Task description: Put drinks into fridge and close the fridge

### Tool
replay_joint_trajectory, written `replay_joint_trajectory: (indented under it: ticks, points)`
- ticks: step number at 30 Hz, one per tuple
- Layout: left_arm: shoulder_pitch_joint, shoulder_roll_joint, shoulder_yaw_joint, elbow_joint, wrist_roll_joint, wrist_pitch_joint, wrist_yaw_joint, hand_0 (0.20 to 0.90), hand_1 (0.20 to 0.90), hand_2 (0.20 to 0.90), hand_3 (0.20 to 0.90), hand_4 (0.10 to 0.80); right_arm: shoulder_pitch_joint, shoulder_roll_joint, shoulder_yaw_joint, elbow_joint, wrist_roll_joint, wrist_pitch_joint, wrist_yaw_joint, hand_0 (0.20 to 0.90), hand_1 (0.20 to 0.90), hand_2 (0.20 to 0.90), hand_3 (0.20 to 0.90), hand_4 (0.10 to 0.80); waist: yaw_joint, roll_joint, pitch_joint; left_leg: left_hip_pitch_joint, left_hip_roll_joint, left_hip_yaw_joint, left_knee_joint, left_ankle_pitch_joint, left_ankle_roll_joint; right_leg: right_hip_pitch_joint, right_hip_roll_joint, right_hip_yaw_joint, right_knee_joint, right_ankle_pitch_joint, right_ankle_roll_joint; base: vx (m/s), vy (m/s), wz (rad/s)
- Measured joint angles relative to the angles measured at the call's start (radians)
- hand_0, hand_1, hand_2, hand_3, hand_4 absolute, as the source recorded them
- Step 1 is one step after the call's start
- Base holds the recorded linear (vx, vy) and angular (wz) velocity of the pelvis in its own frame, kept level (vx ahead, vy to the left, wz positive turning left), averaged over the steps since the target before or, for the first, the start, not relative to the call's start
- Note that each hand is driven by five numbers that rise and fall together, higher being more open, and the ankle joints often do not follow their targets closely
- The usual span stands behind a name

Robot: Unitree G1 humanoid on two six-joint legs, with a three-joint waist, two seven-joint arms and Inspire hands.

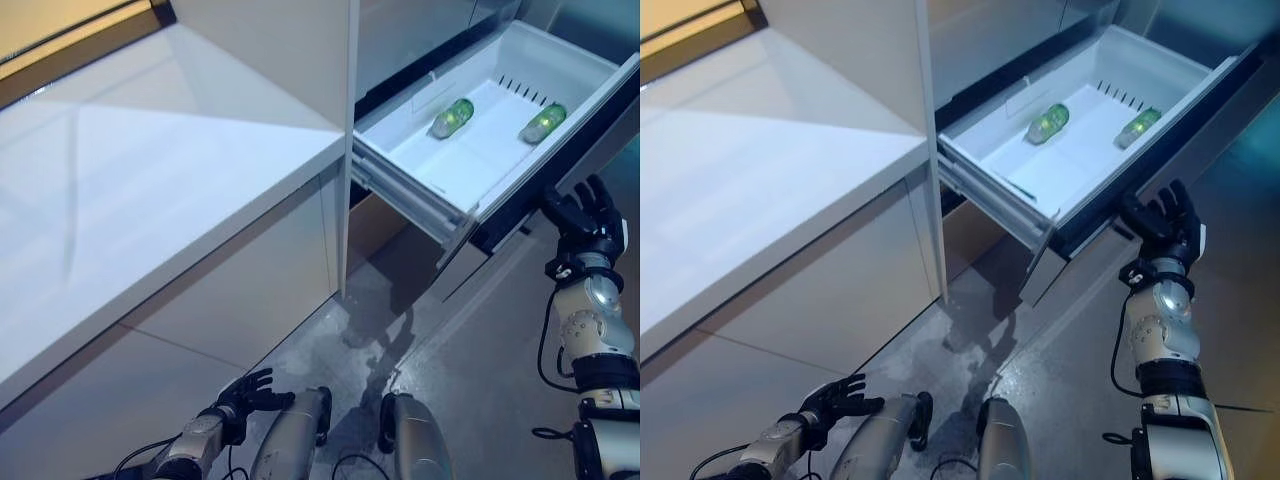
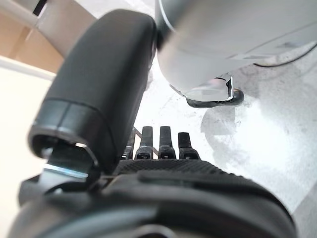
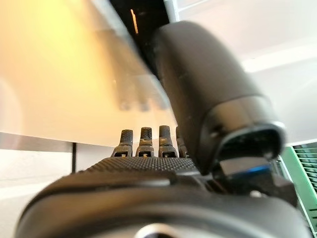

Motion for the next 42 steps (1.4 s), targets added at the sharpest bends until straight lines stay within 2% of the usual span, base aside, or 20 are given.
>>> replay_joint_trajectory:
  ticks: [9,10,11,12,14,18,26,27,28,32,37,40,42]
  points:
    - [-0.004,-0.008,0.028,-0.016,-0.042,-0.013,0.016,0.900,0.900,0.900,0.900,0.800,-0.083,-0.065,0.040,0.010,0.030,-0.019,0.094,0.900,0.900,0.900,0.900,0.800,0.021,0.019,0.035,-0.092,-0.025,-0.016,0.068,0.002,-0.002,-0.094,-0.019,-0.004,0.086,-0.009,-0.015,-0.027,0.057,0.02]
    - [-0.004,-0.007,0.021,-0.004,-0.036,-0.013,0.027,0.900,0.900,0.900,0.900,0.800,-0.095,-0.069,0.050,0.016,0.031,-0.027,0.105,0.900,0.900,0.900,0.900,0.800,0.022,0.019,0.036,-0.099,-0.029,-0.022,0.071,-0.002,-0.007,-0.102,-0.023,-0.007,0.095,-0.018,-0.010,-0.001,0.039,0.06]
    - [-0.002,-0.008,0.019,0.018,-0.030,-0.009,0.032,0.900,0.900,0.900,0.900,0.800,-0.107,-0.071,0.058,0.024,0.034,-0.031,0.111,0.900,0.900,0.900,0.900,0.800,0.022,0.020,0.038,-0.106,-0.032,-0.031,0.079,0.002,-0.007,-0.108,-0.024,-0.009,0.103,-0.014,-0.018,0.094,0.034,0.04]
    - [0.006,-0.009,0.016,0.044,-0.023,0.003,0.037,0.900,0.900,0.900,0.900,0.800,-0.123,-0.073,0.070,0.032,0.038,-0.035,0.122,0.900,0.900,0.900,0.900,0.800,0.023,0.020,0.043,-0.109,-0.036,-0.038,0.082,-0.004,-0.013,-0.109,-0.024,-0.016,0.105,-0.022,-0.013,0.091,0.031,0.05]
    - [0.032,-0.009,0.012,0.067,-0.017,0.008,0.038,0.900,0.900,0.900,0.900,0.800,-0.133,-0.073,0.077,0.036,0.039,-0.038,0.131,0.900,0.900,0.900,0.900,0.800,0.025,0.021,0.045,-0.115,-0.037,-0.048,0.083,0.004,-0.016,-0.112,-0.025,-0.027,0.106,-0.019,-0.027,-0.003,0.028,0.11]
    - [0.087,-0.010,-0.013,0.070,-0.017,0.008,0.036,0.900,0.900,0.900,0.900,0.800,-0.179,-0.078,0.100,0.069,0.039,-0.044,0.134,0.900,0.900,0.900,0.900,0.800,0.053,0.025,0.052,-0.118,-0.045,-0.073,0.082,0.000,-0.028,-0.113,-0.024,-0.045,0.114,-0.034,-0.031,0.020,0.012,0.10]
    - [0.079,-0.010,-0.024,0.069,-0.016,-0.001,0.017,0.900,0.900,0.900,0.900,0.800,-0.284,-0.078,0.178,0.128,0.038,-0.056,0.135,0.900,0.900,0.900,0.900,0.800,0.083,0.038,0.062,-0.125,-0.052,-0.120,0.065,0.018,-0.048,-0.104,-0.033,-0.093,0.109,-0.045,-0.051,0.000,-0.001,0.16]
    - [0.078,-0.010,-0.024,0.069,-0.016,-0.003,0.015,0.900,0.900,0.900,0.900,0.800,-0.301,-0.078,0.195,0.136,0.038,-0.056,0.137,0.900,0.900,0.900,0.900,0.800,0.094,0.038,0.063,-0.123,-0.051,-0.122,0.058,0.029,-0.061,-0.102,-0.034,-0.096,0.107,-0.039,-0.054,0.027,-0.010,0.10]
    - [0.076,-0.011,-0.024,0.070,-0.016,-0.005,0.015,0.900,0.900,0.900,0.900,0.800,-0.317,-0.081,0.218,0.150,0.037,-0.056,0.143,0.900,0.900,0.900,0.900,0.800,0.100,0.041,0.068,-0.117,-0.051,-0.131,0.049,0.025,-0.056,-0.096,-0.034,-0.103,0.100,-0.042,-0.057,0.029,-0.015,0.12]
    - [0.069,-0.008,-0.024,0.069,-0.016,-0.012,0.014,0.900,0.900,0.900,0.900,0.800,-0.326,-0.079,0.306,0.169,0.027,-0.050,0.182,0.900,0.900,0.900,0.900,0.800,0.121,0.044,0.072,-0.084,-0.048,-0.159,0.006,0.042,-0.065,-0.052,-0.033,-0.138,0.059,-0.038,-0.069,-0.022,-0.019,0.20]
    - [0.069,-0.006,-0.023,0.061,-0.016,-0.012,0.011,0.900,0.900,0.900,0.900,0.800,-0.346,-0.074,0.326,0.169,0.025,-0.045,0.237,0.900,0.900,0.900,0.900,0.800,0.170,0.044,0.073,-0.050,-0.034,-0.175,-0.048,0.058,-0.075,-0.011,-0.024,-0.161,0.011,-0.031,-0.078,0.028,-0.037,0.10]
    - [0.070,-0.005,-0.023,0.061,-0.015,-0.012,0.006,0.900,0.900,0.900,0.900,0.800,-0.364,-0.073,0.337,0.168,0.024,-0.041,0.253,0.900,0.900,0.900,0.900,0.800,0.187,0.041,0.074,-0.022,-0.025,-0.177,-0.078,0.063,-0.077,0.023,-0.020,-0.174,-0.020,-0.029,-0.076,0.043,-0.069,0.10]
    - [0.073,-0.003,-0.021,0.060,-0.011,-0.009,-0.007,0.900,0.900,0.900,0.900,0.800,-0.376,-0.065,0.337,0.167,0.020,-0.040,0.264,0.900,0.900,0.900,0.900,0.800,0.195,0.038,0.074,0.007,-0.021,-0.181,-0.102,0.066,-0.080,0.057,-0.010,-0.180,-0.054,-0.021,-0.064,0.038,-0.085,0.03]
